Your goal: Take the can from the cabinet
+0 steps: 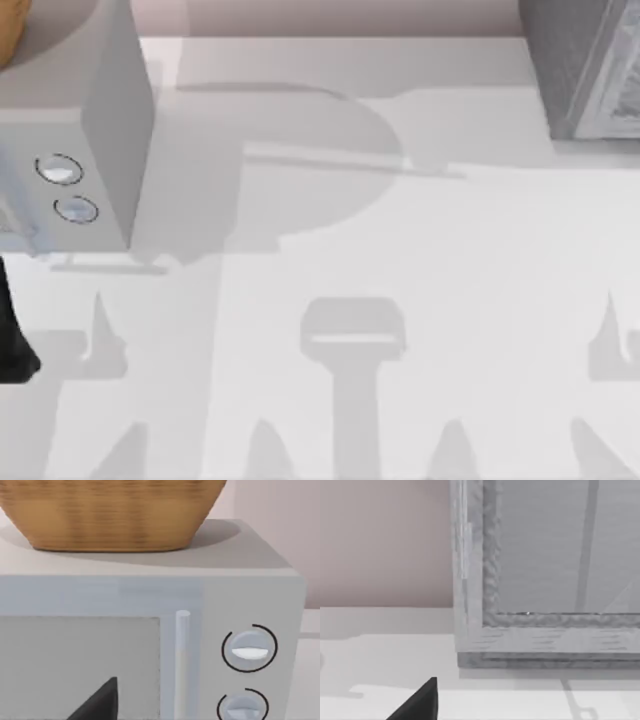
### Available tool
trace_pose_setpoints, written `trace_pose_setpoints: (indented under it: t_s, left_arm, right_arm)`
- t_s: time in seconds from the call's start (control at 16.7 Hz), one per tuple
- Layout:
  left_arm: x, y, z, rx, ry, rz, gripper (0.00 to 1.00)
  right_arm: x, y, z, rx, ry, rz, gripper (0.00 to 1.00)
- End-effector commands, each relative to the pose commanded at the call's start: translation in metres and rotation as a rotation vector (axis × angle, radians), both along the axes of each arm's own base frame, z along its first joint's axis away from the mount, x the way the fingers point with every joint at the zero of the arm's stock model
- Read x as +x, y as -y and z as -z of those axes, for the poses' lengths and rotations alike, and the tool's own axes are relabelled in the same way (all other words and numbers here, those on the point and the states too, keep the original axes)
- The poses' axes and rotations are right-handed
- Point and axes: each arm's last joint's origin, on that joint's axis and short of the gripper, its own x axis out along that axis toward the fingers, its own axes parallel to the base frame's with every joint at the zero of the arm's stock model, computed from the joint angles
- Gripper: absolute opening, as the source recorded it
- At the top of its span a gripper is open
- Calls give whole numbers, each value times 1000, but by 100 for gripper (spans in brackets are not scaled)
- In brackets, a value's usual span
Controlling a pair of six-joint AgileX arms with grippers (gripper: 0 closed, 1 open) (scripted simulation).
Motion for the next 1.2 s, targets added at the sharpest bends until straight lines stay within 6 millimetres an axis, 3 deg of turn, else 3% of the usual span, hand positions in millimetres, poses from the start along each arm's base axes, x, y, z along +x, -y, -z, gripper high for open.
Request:
trace_pose_setpoints:
  t_s: [0.24,0.42,0.6,0.78,1.08,1.2]
  left_arm:
    - [0,0,0,0,0,0,100]
    - [0,0,0,0,0,0,100]
    - [0,0,0,0,0,0,100]
    - [0,0,0,0,0,0,100]
    - [0,0,0,0,0,0,100]
    - [0,0,0,0,0,0,100]
  right_arm:
    - [0,0,-7,-1,-11,5,100]
    - [2,-1,-36,-3,-47,18,100]
    - [11,-2,-90,-5,-65,28,100]
    - [25,-7,-167,-5,-26,26,100]
    - [65,-20,-269,1,16,4,100]
    - [84,-27,-300,4,27,-2,100]
